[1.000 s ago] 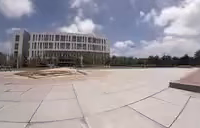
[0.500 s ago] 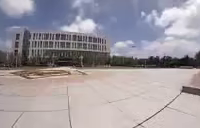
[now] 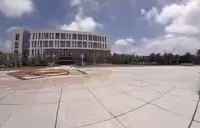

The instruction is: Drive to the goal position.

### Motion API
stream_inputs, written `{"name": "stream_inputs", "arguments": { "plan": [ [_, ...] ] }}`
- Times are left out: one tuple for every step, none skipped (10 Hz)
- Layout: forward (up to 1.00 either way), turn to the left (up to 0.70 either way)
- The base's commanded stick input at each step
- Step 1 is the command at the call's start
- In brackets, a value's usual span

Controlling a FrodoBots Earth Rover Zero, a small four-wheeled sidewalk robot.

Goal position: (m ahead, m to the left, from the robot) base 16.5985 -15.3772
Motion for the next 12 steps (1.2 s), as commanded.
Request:
{"name": "stream_inputs", "arguments": {
  "plan": [
    [1.0,-0.12],
    [1.0,-0.04],
    [1.0,-0.2],
    [1.0,0.0],
    [1.0,-0.08],
    [1.0,-0.16],
    [1.0,-0.1],
    [1.0,-0.17],
    [1.0,-0.03],
    [1.0,-0.2],
    [1.0,-0.23],
    [1.0,-0.25]
  ]
}}
